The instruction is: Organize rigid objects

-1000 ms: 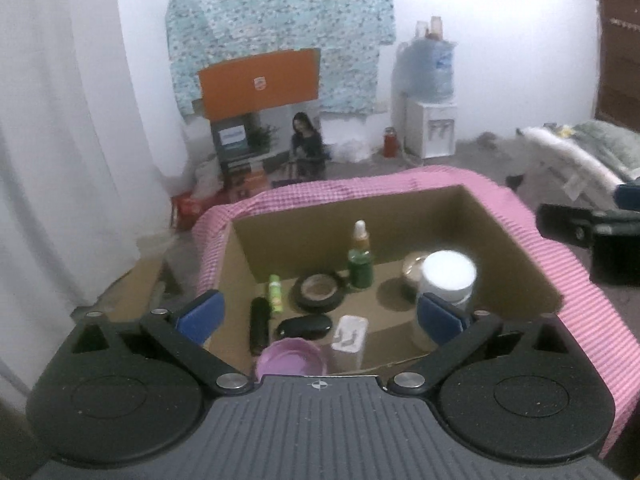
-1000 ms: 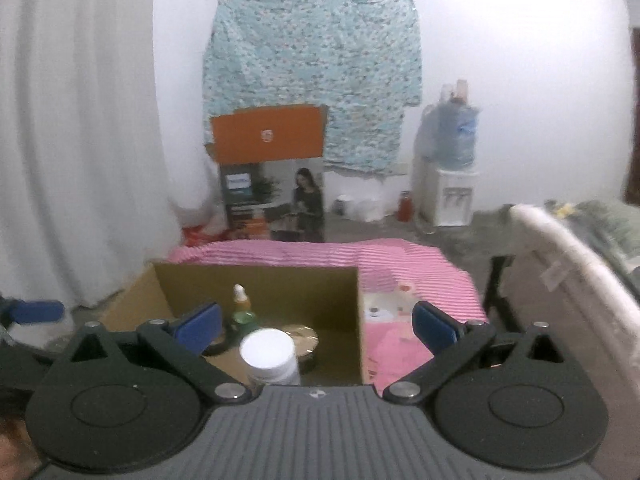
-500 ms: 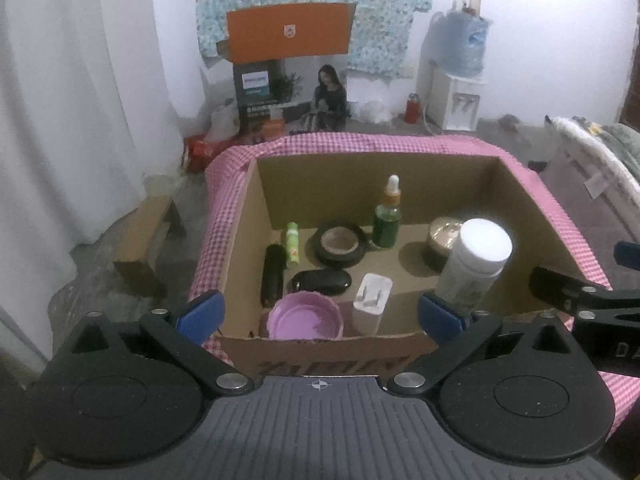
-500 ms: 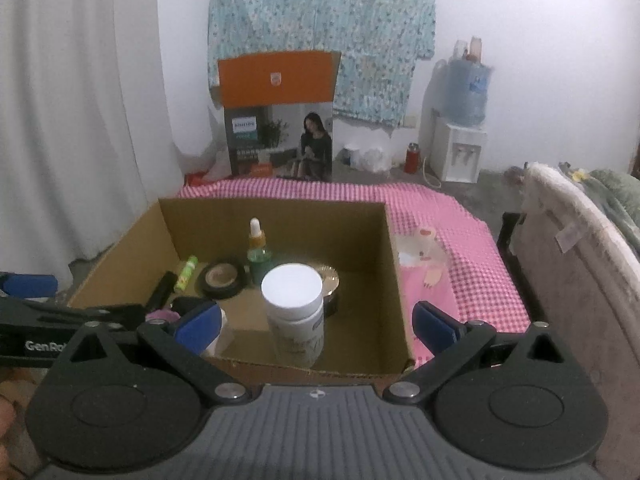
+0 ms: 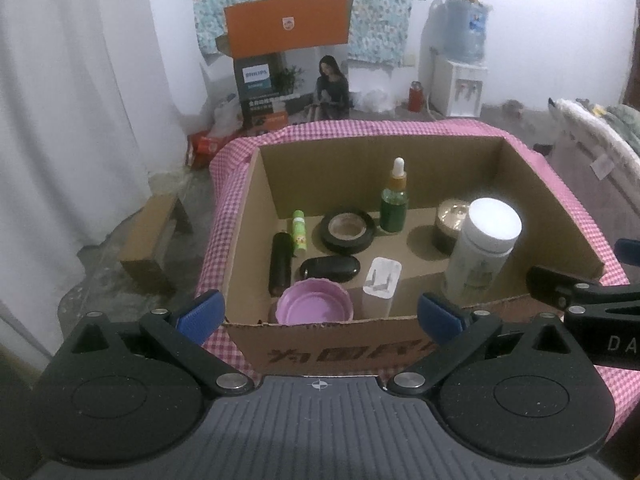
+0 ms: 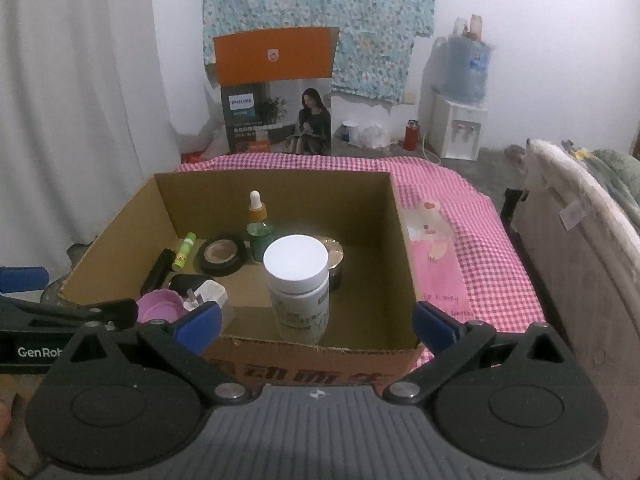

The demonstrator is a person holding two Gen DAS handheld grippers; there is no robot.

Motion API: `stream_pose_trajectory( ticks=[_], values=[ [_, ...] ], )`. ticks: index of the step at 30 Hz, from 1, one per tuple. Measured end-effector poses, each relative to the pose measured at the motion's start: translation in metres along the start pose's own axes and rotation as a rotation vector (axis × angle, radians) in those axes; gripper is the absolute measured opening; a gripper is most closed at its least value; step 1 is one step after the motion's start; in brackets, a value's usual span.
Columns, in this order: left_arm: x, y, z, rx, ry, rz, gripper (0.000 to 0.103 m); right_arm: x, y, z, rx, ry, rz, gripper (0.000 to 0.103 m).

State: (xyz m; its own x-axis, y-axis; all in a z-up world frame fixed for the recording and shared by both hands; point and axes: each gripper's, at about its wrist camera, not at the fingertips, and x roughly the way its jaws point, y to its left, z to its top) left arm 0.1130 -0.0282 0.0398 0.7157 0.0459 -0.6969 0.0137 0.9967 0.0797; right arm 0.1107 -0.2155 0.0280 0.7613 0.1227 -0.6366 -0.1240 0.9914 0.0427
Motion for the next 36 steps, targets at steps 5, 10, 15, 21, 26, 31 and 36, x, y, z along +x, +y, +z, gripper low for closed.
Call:
stream_pose_trajectory(
  ticks=[5, 10, 15, 21, 26, 31, 36],
  values=[
    [0.000, -0.002, -0.001, 0.006, 0.005, 0.000, 0.103, -0.001, 0.000, -0.002, 0.003, 0.011, -0.002, 0.103],
    [0.001, -0.004, -0.002, 0.007, 0.018, -0.005, 0.103, -0.002, -0.001, -0.004, 0.006, 0.019, -0.003, 0.103],
    [0.003, -0.005, -0.003, 0.011, 0.029, -0.003, 0.103, -0.003, -0.001, -0.006, 0.003, 0.026, -0.002, 0.103],
    [0.005, -0.007, -0.004, 0.011, 0.040, -0.004, 0.103, -0.001, -0.004, -0.007, 0.007, 0.037, 0.001, 0.103],
    [0.007, -0.008, -0.005, 0.012, 0.050, -0.005, 0.103, 0.002, -0.005, -0.009, 0.012, 0.052, 0.002, 0.103],
    [0.009, -0.009, -0.005, 0.011, 0.061, -0.008, 0.103, 0.005, -0.007, -0.009, 0.023, 0.069, 0.010, 0.103],
    [0.010, -0.010, -0.005, 0.010, 0.062, -0.007, 0.103, 0.007, -0.007, -0.011, 0.017, 0.074, 0.006, 0.103]
  ],
)
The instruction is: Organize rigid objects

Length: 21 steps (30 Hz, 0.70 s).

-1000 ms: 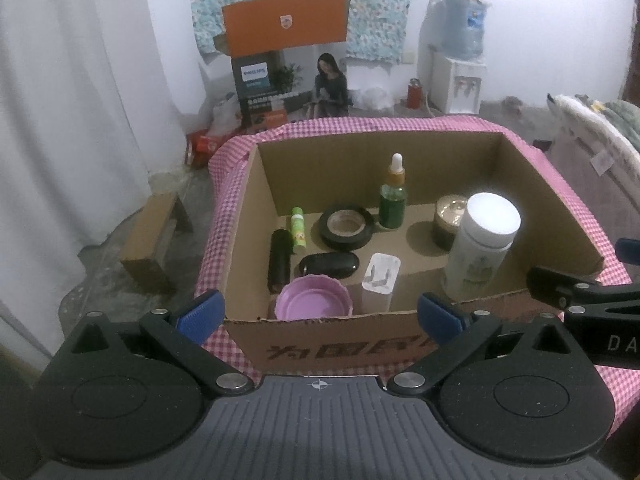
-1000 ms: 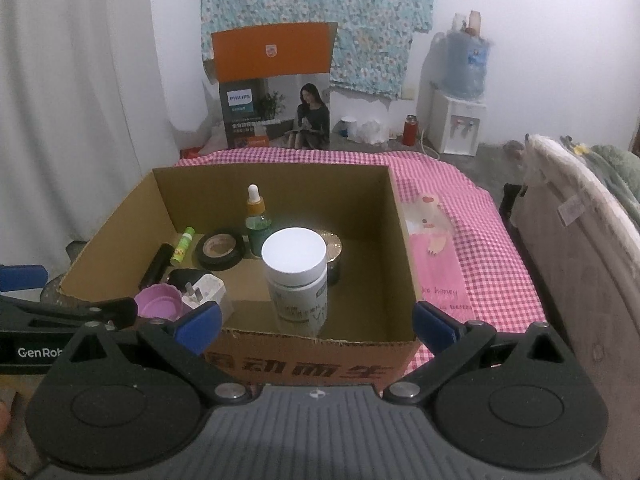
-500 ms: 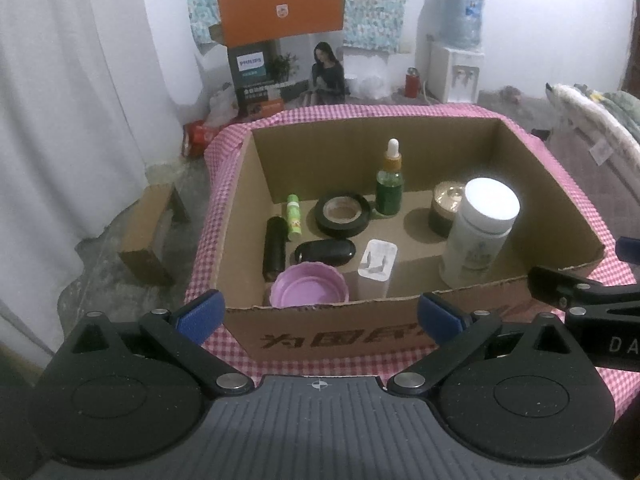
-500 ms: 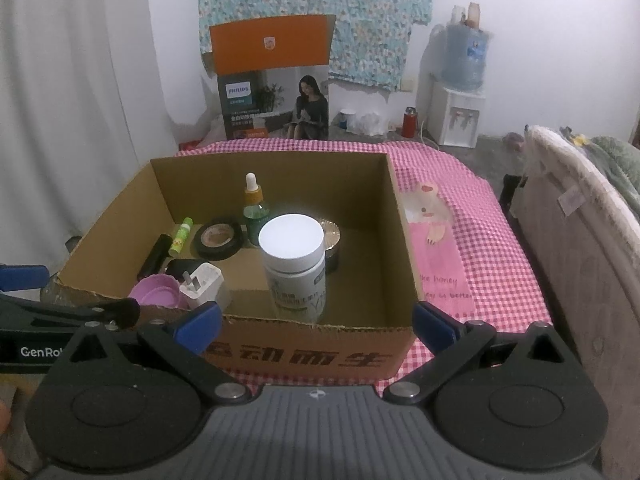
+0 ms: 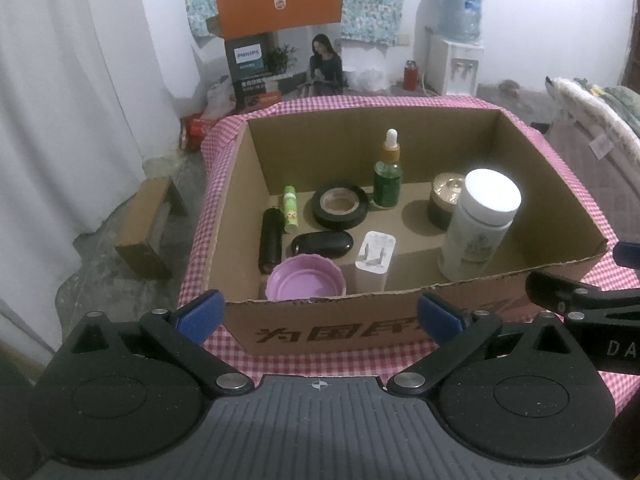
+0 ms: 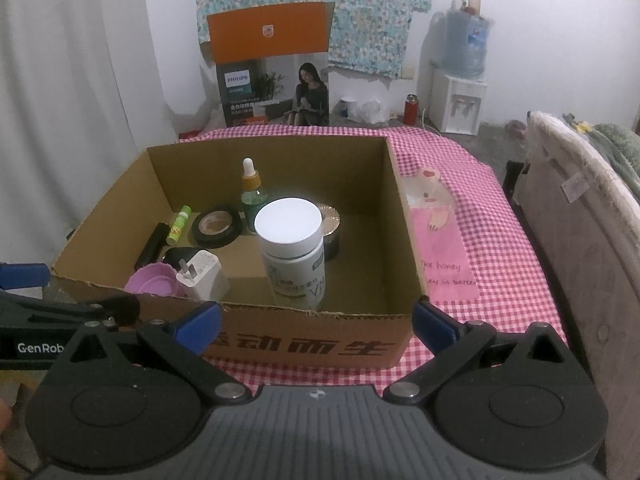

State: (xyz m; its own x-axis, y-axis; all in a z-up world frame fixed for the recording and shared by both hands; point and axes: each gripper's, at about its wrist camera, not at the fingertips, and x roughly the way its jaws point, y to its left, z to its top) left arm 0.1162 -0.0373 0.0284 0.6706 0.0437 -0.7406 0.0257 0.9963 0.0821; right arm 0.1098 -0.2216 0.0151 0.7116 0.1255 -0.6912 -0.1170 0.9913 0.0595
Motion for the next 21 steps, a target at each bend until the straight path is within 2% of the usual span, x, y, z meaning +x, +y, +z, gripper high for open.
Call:
stream_pose_trajectory(
  ticks=[21],
  values=[
    [0.0035, -0.0007, -0.0004, 0.002, 0.003, 0.008, 0.103, 0.0038, -0.0018, 0.0002, 0.001, 0.008, -0.002, 0.103]
  ],
)
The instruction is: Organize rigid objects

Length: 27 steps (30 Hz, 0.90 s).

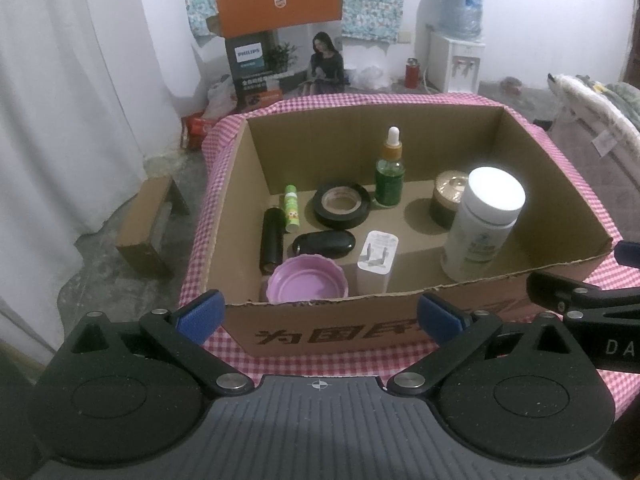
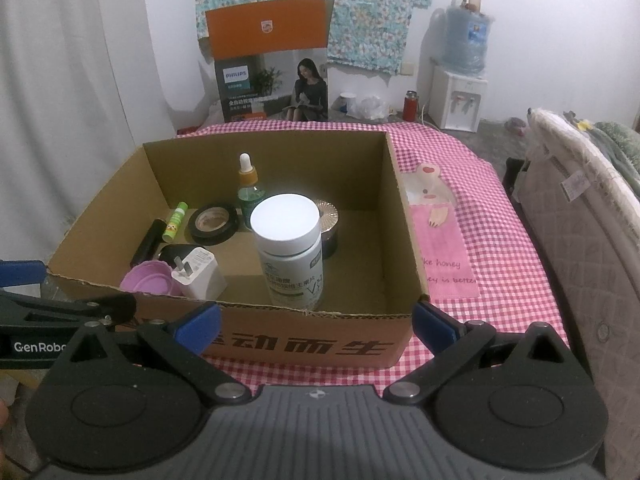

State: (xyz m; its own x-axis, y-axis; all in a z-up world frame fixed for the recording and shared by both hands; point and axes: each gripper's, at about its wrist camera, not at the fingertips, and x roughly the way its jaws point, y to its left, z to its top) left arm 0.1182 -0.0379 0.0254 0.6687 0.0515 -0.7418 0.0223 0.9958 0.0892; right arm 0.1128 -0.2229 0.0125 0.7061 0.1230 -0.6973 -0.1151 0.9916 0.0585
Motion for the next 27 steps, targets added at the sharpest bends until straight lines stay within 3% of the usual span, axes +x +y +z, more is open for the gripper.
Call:
stream_pose_trajectory(
  ticks=[27],
  values=[
    [-0.0006, 0.0013, 0.0012, 0.003, -0.003, 0.002, 0.103, 0.0019, -0.0005, 0.0004, -0.005, -0.002, 0.000, 0.103]
  ],
)
